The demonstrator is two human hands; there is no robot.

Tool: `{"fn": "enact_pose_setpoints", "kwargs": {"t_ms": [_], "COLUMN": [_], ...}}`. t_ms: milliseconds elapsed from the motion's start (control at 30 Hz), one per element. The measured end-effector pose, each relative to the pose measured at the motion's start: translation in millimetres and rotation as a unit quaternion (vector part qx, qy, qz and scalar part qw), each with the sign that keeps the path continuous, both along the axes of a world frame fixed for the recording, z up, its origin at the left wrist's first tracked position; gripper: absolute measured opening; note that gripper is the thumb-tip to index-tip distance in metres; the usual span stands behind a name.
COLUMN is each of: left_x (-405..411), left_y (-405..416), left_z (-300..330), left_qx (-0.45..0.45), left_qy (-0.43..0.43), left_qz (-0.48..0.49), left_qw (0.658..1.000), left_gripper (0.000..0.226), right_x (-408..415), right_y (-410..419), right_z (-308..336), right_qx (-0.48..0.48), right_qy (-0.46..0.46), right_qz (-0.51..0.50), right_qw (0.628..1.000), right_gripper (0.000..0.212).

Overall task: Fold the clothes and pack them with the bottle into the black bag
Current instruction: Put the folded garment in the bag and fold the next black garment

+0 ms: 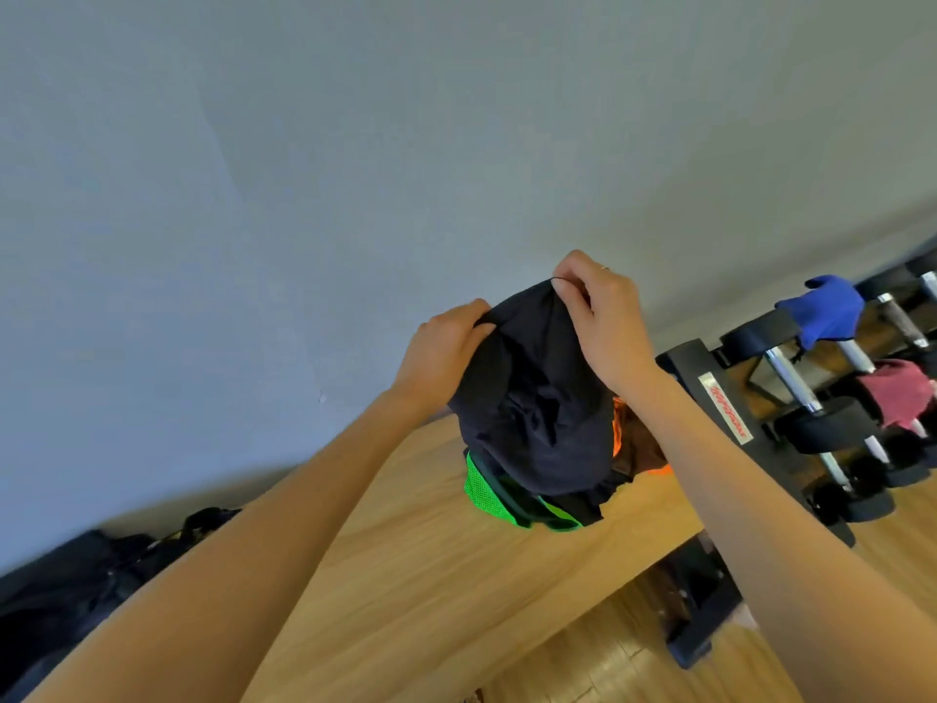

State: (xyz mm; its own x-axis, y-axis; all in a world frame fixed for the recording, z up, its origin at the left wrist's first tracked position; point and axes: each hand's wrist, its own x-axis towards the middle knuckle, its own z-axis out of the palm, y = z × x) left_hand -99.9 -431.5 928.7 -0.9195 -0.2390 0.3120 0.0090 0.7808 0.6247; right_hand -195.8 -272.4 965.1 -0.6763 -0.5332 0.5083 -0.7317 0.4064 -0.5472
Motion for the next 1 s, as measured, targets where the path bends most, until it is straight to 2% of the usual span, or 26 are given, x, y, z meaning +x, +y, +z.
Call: {"fn": "enact_pose_setpoints", "kwargs": {"t_ms": [233, 367, 467, 567, 733, 833, 933, 1000], "left_x": [71.1, 127.0, 167.5, 203.6, 252.6, 265.7, 272.8, 273.2], "left_y": [-58.2, -79.1, -82.3, -76.9, -51.8, -32.6, -23.9, -26.8], "left_z": [15.2, -20.9, -66.6, -122.7, -207.0, -238.3, -255.4, -260.3], "left_qx": [-0.04, -0.051, -0.037, -0.033, 0.012, 0.031, 0.076, 0.077], "left_qy": [0.028, -0.021, -0.079, -0.155, -0.272, -0.339, -0.369, -0.36], "left_qz": [0.062, 0.089, 0.11, 0.111, 0.087, 0.069, 0.092, 0.128], "left_qw": [0.997, 0.995, 0.99, 0.981, 0.958, 0.938, 0.922, 0.921], "left_gripper": [0.021, 0.034, 0.028, 0.022, 0.031, 0.033, 0.03, 0.029], "right_x": [43.9, 80.8, 105.8, 126.7, 155.0, 163.6, 163.5, 158.7], "right_y": [-45.3, -70.4, -80.2, -81.1, -66.2, -56.6, -57.3, -65.1], "right_z": [6.8, -29.6, -74.9, -128.7, -216.1, -253.9, -274.5, -279.4], "right_qx": [-0.004, 0.037, 0.089, 0.171, 0.299, 0.38, 0.432, 0.43], "right_qy": [-0.006, -0.032, -0.064, -0.097, -0.17, -0.178, -0.192, -0.207], "right_qz": [0.067, 0.122, 0.173, 0.209, 0.251, 0.282, 0.302, 0.297], "right_qw": [0.998, 0.991, 0.979, 0.958, 0.905, 0.863, 0.828, 0.827], "right_gripper": [0.015, 0.016, 0.016, 0.014, 0.015, 0.014, 0.015, 0.016]}}
